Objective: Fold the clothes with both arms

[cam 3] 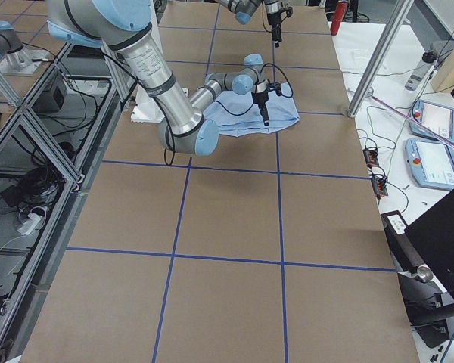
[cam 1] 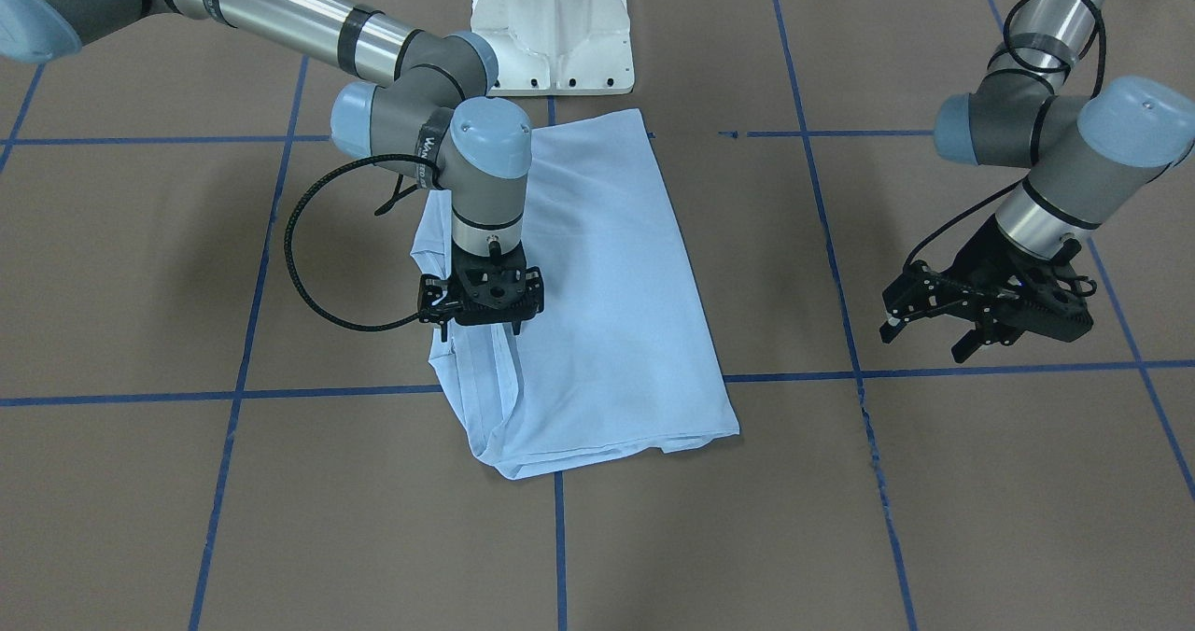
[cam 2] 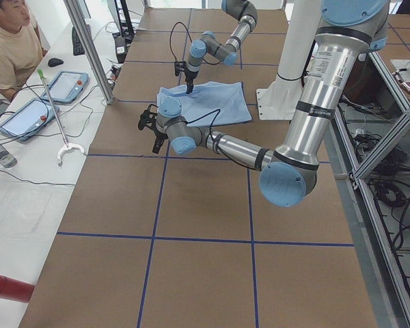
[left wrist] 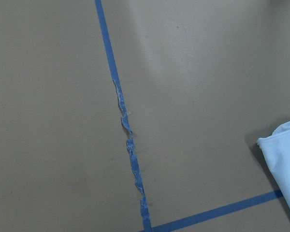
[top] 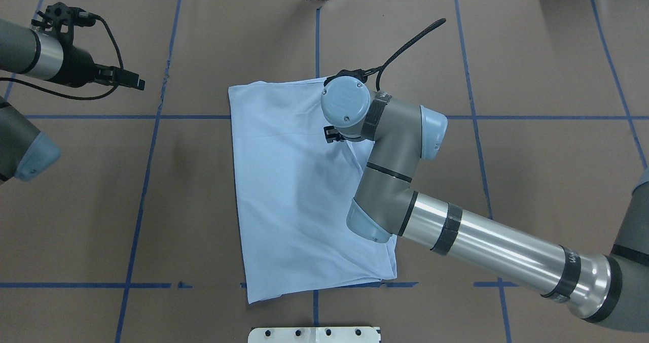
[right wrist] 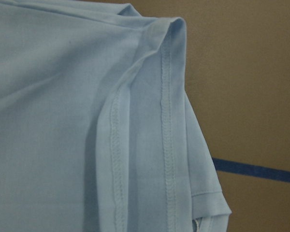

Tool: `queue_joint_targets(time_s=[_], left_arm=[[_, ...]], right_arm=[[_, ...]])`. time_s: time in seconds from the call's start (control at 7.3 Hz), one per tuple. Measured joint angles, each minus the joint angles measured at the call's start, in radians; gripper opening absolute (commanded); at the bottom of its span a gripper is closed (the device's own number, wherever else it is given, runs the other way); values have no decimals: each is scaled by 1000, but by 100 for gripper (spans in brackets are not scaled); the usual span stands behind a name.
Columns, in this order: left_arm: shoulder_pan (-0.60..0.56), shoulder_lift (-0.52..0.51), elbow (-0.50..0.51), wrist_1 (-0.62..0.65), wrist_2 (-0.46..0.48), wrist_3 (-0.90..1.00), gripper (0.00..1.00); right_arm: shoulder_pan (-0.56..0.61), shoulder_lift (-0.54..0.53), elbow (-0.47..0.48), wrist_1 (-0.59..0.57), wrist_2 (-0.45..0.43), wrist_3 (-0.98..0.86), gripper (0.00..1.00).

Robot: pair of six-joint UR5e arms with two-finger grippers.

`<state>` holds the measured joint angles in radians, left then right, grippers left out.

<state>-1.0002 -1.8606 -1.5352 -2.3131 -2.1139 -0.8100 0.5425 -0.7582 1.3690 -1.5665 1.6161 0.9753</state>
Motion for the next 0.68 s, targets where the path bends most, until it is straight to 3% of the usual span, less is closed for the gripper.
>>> queue_joint_targets(time_s=[0.68], left_arm=[[0, -1, -2, 0, 0, -1, 100]], right_arm=[[62, -58, 25, -61, 8, -116, 100]])
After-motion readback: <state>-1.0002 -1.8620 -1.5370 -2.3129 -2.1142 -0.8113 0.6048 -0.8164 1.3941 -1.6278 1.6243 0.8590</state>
